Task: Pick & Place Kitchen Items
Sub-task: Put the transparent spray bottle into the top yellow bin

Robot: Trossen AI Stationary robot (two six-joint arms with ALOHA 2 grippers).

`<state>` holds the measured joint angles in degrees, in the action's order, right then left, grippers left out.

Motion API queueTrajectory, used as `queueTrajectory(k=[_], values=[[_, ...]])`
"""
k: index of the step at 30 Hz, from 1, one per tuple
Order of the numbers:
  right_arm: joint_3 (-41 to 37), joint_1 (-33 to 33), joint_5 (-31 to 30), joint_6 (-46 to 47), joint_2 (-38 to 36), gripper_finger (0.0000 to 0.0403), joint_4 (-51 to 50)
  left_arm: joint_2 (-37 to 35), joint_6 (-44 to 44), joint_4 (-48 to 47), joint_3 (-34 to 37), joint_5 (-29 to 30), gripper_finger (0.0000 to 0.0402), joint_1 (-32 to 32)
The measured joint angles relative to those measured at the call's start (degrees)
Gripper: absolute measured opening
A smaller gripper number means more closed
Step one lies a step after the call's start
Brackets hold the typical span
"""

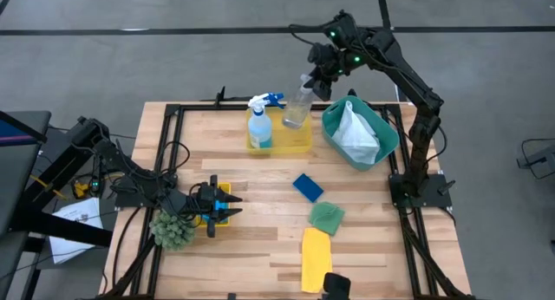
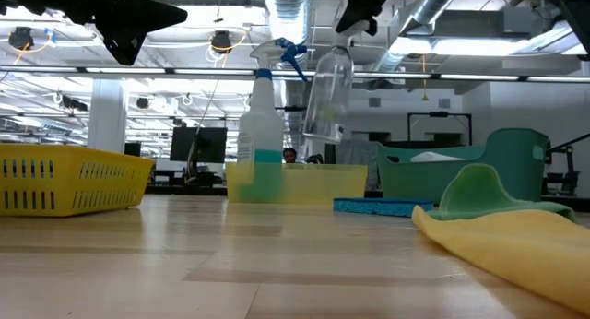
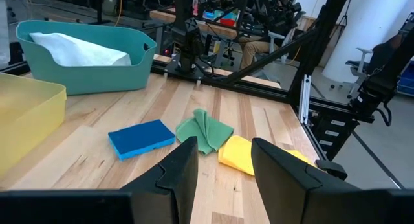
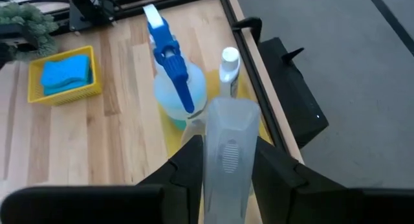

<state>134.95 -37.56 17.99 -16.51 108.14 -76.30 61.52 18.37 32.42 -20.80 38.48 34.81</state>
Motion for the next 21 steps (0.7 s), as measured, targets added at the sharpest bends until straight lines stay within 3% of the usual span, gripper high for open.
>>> queueTrajectory(k=[21], values=[[0.03,1.38,-0.25,-0.85,5.92,0.0095,-1.06,0.00,0.00,-0.51,0.00,0.00,0.0140,0.00]])
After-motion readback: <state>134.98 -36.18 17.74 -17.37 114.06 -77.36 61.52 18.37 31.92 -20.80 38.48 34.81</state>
